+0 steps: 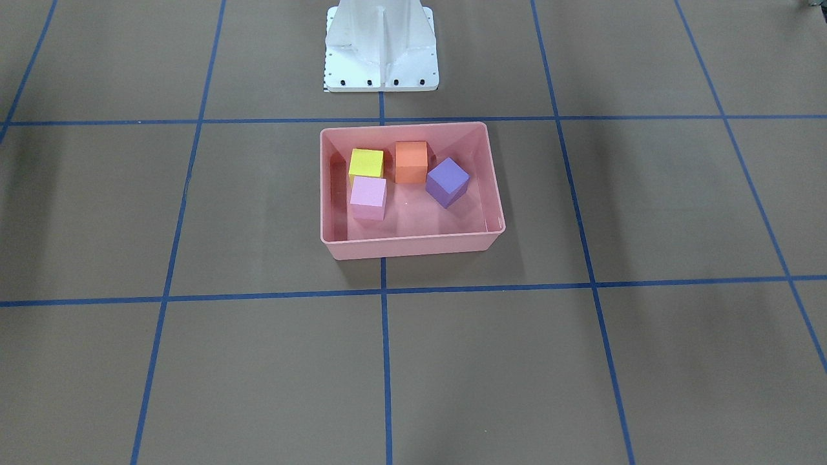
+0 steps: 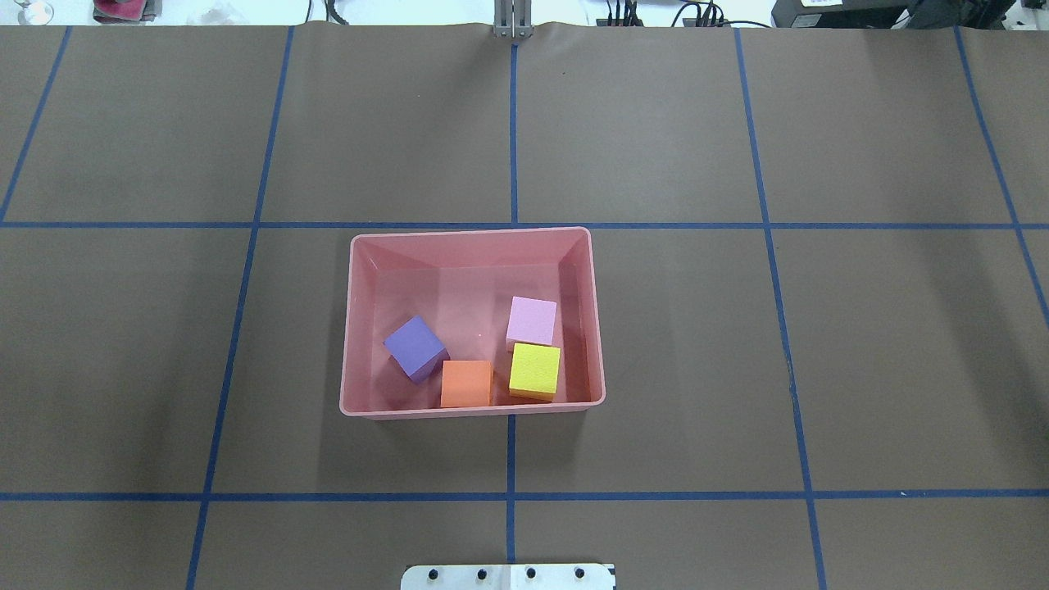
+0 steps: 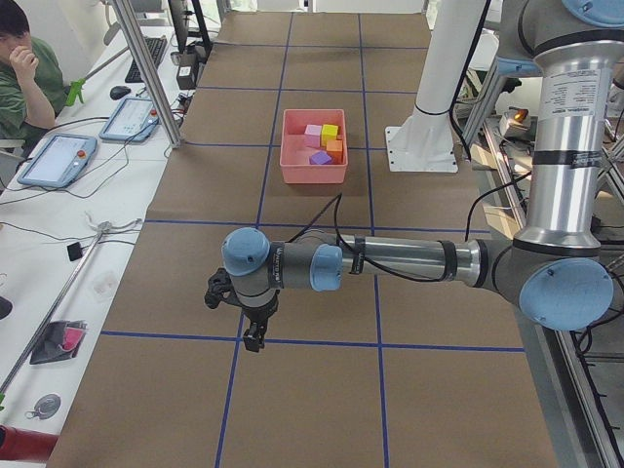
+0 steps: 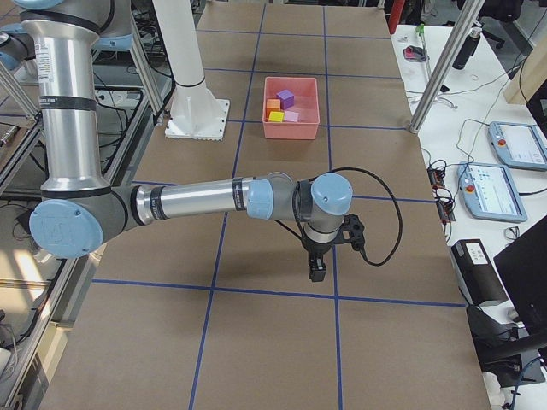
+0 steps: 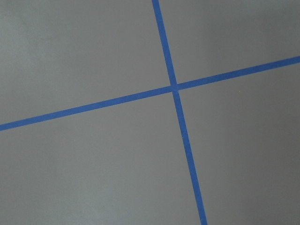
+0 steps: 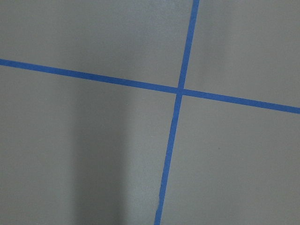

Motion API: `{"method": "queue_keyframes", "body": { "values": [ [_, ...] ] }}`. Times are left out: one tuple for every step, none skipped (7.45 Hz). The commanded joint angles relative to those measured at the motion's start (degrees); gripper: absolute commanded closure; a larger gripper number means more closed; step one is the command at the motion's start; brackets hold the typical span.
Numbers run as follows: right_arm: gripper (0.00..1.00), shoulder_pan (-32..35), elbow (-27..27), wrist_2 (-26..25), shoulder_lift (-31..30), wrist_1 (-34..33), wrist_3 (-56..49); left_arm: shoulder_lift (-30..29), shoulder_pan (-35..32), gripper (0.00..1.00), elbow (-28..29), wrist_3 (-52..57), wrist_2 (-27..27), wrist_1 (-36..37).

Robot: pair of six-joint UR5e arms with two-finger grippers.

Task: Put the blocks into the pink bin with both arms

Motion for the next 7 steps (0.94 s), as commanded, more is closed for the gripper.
{"method": "queue_keyframes", "body": {
  "values": [
    [0.0, 0.0, -0.8, 0.1, -0.2, 1.1, 1.3, 0.0, -0.1, 0.0, -0.5, -0.2, -0.1, 0.0],
    [0.0, 0.0, -1.9, 0.1, -1.0, 1.6, 1.2, 0.0, -0.2, 0.0, -0.5, -0.2, -0.1, 0.0],
    [0.0, 0.3, -2.7, 0.0, -2.7, 5.1, 1.1, 0.0, -0.2, 0.0, -0.4, -0.2, 0.0, 0.0],
    [0.0, 0.4, -2.9, -0.1, -4.8, 9.6, 1.3, 0.0, -0.2, 0.0, -0.4, -0.2, 0.0, 0.0],
    [0.0, 0.7, -2.6, 0.1, -5.0, 10.4, 1.8, 0.0, -0.2, 0.0, -0.4, -0.2, 0.1, 0.0],
    [0.0, 1.3, -2.2, 0.2, -4.7, 10.5, 3.1, -0.1, -0.2, 0.0, -0.4, -0.2, 0.0, 0.5],
    [0.0, 1.9, -2.0, 0.3, -4.5, 10.6, 3.1, -0.1, -0.2, 0.0, -0.5, -0.2, 0.0, 0.9]
  ]
}}
